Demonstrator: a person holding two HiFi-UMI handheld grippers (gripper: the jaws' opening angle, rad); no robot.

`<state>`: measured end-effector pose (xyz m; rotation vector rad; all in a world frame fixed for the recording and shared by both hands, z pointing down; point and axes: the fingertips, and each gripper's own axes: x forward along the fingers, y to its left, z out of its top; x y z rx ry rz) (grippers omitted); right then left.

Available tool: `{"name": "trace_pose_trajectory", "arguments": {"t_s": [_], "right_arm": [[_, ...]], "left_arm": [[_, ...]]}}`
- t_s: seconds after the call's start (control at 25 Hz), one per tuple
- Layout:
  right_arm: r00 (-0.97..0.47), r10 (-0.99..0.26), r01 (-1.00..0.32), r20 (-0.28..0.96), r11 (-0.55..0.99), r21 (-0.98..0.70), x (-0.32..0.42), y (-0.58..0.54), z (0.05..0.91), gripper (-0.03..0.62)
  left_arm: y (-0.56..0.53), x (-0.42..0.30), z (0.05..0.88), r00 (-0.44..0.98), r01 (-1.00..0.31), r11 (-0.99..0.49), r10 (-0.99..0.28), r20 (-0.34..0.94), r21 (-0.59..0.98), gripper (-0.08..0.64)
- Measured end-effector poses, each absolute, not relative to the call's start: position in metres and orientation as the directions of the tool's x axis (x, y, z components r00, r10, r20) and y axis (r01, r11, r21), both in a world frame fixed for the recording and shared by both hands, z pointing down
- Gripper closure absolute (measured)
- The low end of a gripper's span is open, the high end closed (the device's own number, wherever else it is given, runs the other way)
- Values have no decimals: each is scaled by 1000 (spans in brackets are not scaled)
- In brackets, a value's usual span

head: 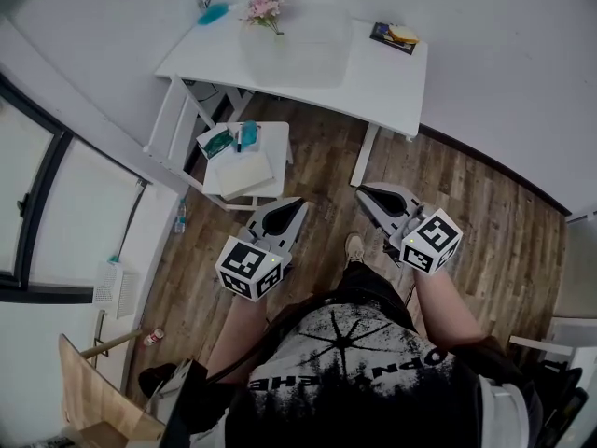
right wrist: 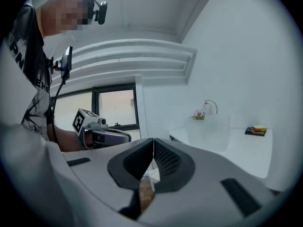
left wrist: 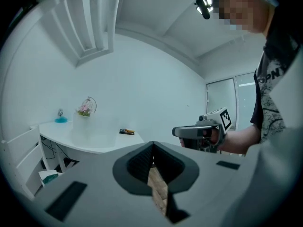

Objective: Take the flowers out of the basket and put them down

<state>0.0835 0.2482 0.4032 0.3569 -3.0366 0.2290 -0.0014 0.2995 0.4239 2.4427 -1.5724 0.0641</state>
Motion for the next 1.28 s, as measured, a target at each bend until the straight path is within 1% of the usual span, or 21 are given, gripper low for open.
{"name": "trace_pose_trajectory", "arguments": {"t_s": [0.32, 0.76, 1.04, 1.28], "right_arm": [[-981, -173, -185, 92, 972, -144, 78, 170, 401, 575], [-994, -64, -77, 88, 985, -156, 69, 63, 396, 575], [-995, 23, 8, 102, 988, -152, 62, 25, 404, 575], [-993, 76, 62, 86, 985, -159, 56, 7, 404, 575]], "left_arm": [[221, -5, 422, 382, -918, -352, -909, 166, 181, 548], [119, -9, 415, 289, -949, -257, -941, 177, 183, 548], [74, -10, 425, 241, -961, -205, -951, 194, 187, 548], [50, -9, 430, 207, -968, -171, -957, 203, 183, 548]]}}
